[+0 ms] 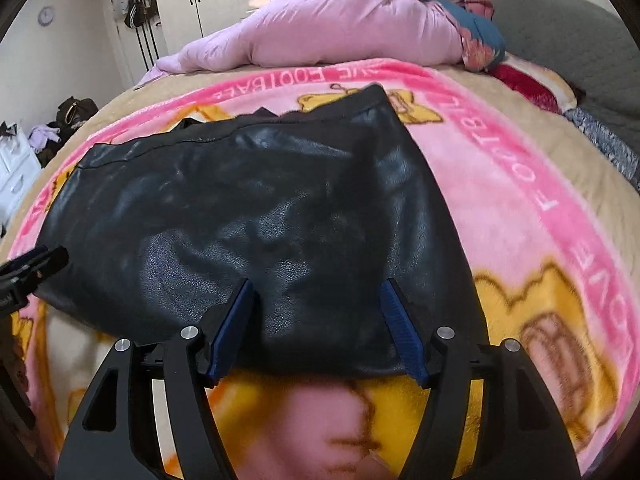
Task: Fold large clothes
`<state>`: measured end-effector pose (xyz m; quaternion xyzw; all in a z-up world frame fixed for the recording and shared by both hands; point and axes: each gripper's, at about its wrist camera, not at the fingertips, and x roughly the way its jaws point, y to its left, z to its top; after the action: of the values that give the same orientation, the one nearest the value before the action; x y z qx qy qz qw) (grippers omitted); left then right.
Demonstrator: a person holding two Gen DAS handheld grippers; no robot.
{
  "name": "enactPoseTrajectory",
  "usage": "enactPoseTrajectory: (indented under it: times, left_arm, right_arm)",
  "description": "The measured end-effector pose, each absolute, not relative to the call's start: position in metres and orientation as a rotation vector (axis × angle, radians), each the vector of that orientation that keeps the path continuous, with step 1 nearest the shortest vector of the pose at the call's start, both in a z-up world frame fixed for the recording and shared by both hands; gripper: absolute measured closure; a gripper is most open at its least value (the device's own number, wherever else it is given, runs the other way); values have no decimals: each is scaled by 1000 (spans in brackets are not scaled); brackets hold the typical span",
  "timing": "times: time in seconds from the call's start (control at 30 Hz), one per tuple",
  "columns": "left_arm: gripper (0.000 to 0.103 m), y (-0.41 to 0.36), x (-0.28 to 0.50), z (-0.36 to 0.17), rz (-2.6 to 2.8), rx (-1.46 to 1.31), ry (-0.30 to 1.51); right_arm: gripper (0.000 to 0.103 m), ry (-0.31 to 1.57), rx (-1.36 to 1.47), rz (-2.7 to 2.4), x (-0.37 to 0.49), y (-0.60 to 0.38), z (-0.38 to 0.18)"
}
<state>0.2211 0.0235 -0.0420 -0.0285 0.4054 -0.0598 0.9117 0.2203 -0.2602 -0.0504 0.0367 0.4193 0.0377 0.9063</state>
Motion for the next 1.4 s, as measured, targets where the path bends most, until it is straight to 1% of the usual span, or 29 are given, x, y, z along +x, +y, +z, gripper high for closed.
enactPoseTrajectory:
  times: [0.17, 0.43, 0.7, 0.93, 1.13, 1.17, 1.4]
  left_arm:
    - [11, 21, 220, -53, -114, -44, 830]
    - [11, 20, 220, -53, -110, -46, 830]
    - [11, 19, 213, -52, -108, -46, 835]
    - [11, 19, 207, -50, -109, -53, 836]
    - [10, 16, 203, -49, -107, -43, 834]
    - [10, 15, 202, -48, -106, -41, 834]
    - [10, 13, 199, -47, -100, -40, 836]
  right_arm:
    - [37, 882, 59, 65, 221, -258, -56]
    - [37, 874, 64, 63, 217, -261, -56]
    - [25, 853, 78, 22, 209, -264, -55]
    - [22, 821, 65, -5, 200, -262, -55]
    - [11, 817, 63, -38, 195, -265, -55]
    - [7, 820, 64, -50, 194, -266, -56]
    - [5, 833, 104, -48, 190, -272, -59]
